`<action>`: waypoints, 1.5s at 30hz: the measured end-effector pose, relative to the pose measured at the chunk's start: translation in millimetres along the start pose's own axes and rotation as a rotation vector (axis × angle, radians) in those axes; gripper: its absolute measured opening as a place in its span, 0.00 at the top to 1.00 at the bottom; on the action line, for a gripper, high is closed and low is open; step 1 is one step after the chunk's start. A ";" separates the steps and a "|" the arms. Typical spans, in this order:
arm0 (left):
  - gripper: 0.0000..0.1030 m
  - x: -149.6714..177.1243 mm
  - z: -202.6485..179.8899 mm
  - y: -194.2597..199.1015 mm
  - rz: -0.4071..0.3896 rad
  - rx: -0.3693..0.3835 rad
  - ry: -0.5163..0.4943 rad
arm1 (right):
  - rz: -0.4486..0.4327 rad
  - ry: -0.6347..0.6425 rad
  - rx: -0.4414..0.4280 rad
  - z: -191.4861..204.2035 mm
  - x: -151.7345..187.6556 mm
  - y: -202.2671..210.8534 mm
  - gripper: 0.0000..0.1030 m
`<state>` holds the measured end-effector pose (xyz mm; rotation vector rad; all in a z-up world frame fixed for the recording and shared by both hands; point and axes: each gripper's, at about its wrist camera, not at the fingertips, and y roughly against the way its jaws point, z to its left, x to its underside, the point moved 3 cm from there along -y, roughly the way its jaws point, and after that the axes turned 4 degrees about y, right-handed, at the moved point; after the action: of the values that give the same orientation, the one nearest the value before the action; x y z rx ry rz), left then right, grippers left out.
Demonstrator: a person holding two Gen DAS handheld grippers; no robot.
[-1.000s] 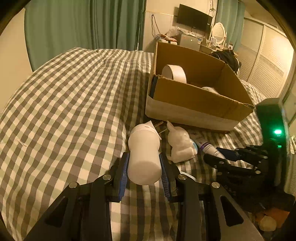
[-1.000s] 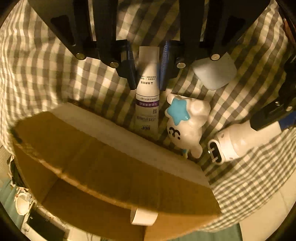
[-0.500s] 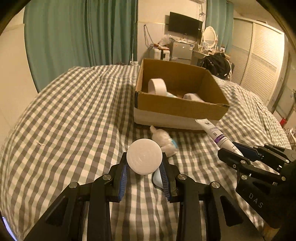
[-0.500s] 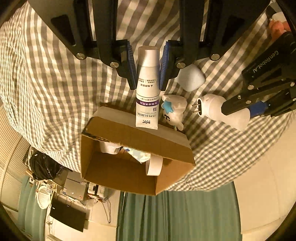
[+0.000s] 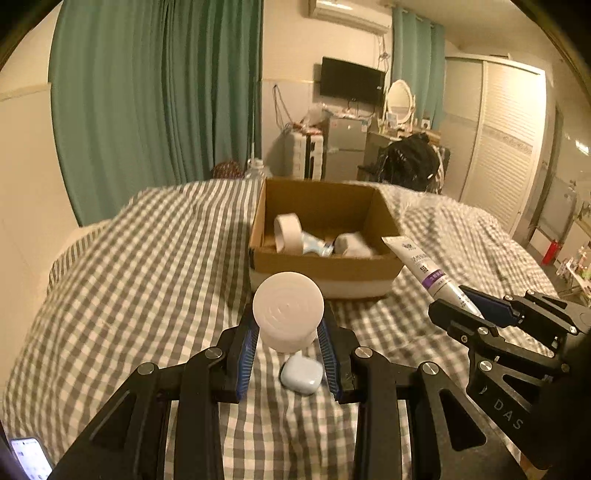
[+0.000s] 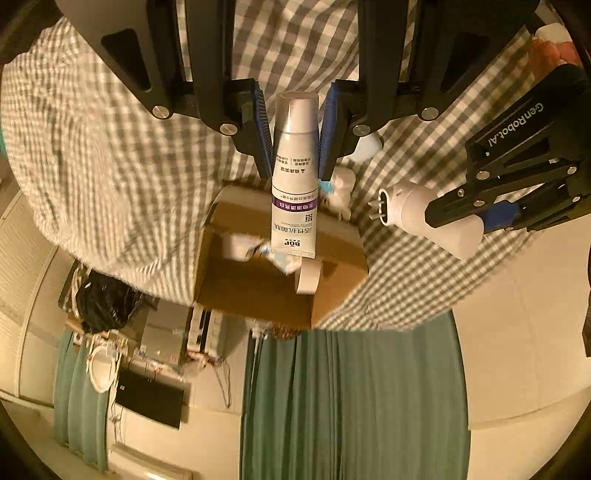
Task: Organize objects
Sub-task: 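Lower the bottle and lotion tube into the box and open both tools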
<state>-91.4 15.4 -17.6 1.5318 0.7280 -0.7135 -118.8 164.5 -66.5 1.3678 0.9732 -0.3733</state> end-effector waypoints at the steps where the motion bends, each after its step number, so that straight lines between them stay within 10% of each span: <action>1: 0.69 -4.5 -2.8 1.9 -0.008 0.003 -0.003 | -0.013 0.005 0.006 -0.9 -4.0 5.4 0.77; 22: 0.69 -118.8 -40.4 -44.3 -0.095 0.063 -0.051 | -0.200 0.017 0.042 -47.4 -111.8 25.1 0.77; 45: 0.69 -141.2 -29.3 -234.4 0.067 0.103 -0.139 | -0.032 -0.019 -0.016 -107.8 -154.2 -156.1 0.77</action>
<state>-362.3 54.4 -46.4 1.5753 0.5412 -0.8087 -361.1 183.7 -40.2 1.3336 0.9818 -0.4010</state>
